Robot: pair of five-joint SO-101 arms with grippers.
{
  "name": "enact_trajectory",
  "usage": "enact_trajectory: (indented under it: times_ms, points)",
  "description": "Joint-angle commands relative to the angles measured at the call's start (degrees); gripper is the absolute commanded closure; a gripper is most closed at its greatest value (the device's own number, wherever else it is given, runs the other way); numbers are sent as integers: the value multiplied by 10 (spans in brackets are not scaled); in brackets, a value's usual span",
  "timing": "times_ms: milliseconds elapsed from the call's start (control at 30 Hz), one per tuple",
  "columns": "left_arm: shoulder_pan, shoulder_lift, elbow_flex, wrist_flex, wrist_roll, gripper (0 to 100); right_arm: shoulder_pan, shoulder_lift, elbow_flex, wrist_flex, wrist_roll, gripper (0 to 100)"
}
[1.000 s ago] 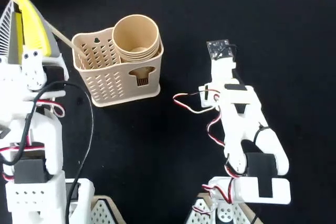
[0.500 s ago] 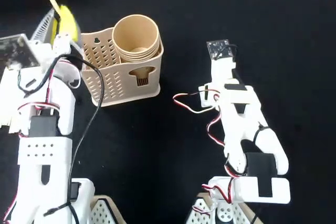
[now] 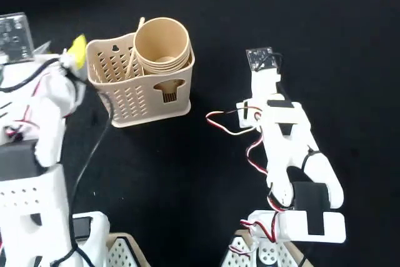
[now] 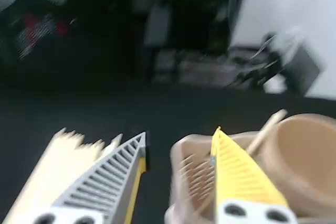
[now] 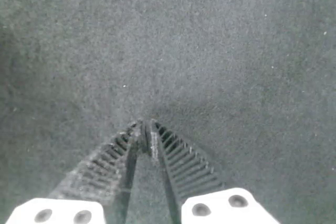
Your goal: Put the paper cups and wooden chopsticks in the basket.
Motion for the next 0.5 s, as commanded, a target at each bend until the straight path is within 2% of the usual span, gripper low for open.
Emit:
enact_trajectory:
  times_ms: [0, 67, 133, 300, 467]
  points:
    - [-86, 25, -68, 128, -63, 796, -4, -11, -3, -9, 0, 985]
    - [-109, 58, -76, 156, -115, 798, -4, -11, -3, -9, 0, 985]
    - [-126, 105, -84, 167, -138, 798, -4, -11, -3, -9, 0, 985]
    - [-169, 264, -153, 171, -143, 798, -4, -11, -3, -9, 0, 985]
    - [-169, 449, -246, 171, -142, 798, -4, -11, -3, -9, 0, 985]
